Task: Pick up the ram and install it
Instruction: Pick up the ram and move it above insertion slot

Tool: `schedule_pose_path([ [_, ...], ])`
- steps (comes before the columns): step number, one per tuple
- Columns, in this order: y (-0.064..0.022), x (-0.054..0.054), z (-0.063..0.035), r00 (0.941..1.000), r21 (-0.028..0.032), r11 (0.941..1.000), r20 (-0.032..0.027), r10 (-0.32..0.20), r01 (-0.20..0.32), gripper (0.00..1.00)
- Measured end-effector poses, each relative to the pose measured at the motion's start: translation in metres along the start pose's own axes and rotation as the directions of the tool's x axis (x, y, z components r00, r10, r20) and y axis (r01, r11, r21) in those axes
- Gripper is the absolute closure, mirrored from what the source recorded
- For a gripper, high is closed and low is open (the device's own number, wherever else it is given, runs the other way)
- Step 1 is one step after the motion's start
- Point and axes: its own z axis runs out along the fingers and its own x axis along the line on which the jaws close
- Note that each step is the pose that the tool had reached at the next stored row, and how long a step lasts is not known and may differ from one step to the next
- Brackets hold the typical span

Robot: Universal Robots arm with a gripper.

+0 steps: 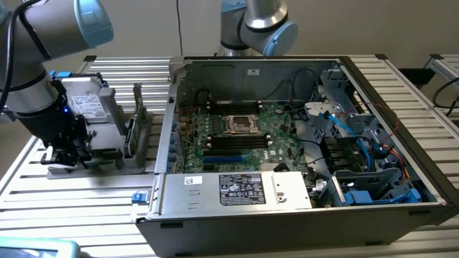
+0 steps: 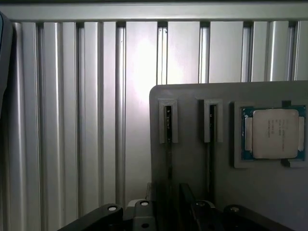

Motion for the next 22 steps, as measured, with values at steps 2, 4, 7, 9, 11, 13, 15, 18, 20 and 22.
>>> schedule_pose_path([
  [2, 0.0000, 0.000, 0.0001, 1.0000, 0.0012, 1.0000, 0.0001, 0.000, 0.000, 0.69],
  [4, 0.0001, 0.000, 0.0001, 1.0000, 0.0018, 1.0000, 0.0001, 0.000, 0.000, 0.76],
  [7, 0.0004, 0.000, 0.0001, 1.0000, 0.0019, 1.0000, 0.0000, 0.000, 0.000, 0.88],
  [9, 0.0007, 0.000, -0.0009, 1.0000, 0.0022, 1.0000, 0.0002, 0.000, 0.000, 0.88],
  [11, 0.0011, 0.001, -0.0094, 1.0000, 0.0018, 1.0000, 0.0000, 0.000, 0.000, 0.88],
  [13, 0.0009, 0.001, -0.0186, 1.0000, 0.0020, 1.0000, 0.0002, 0.000, 0.000, 0.88],
  [15, 0.0010, 0.002, -0.0277, 1.0000, 0.0020, 1.0000, 0.0001, 0.000, 0.000, 0.88],
  [18, 0.0012, 0.002, -0.0414, 1.0000, 0.0020, 1.0000, 0.0001, 0.000, 0.000, 0.88],
  [20, 0.0009, 0.003, -0.0504, 1.0000, 0.0020, 1.0000, 0.0001, 0.000, 0.000, 0.88],
  [22, 0.0005, 0.003, -0.0594, 1.0000, 0.0019, 1.0000, 0.0000, 0.000, 0.000, 0.88],
])
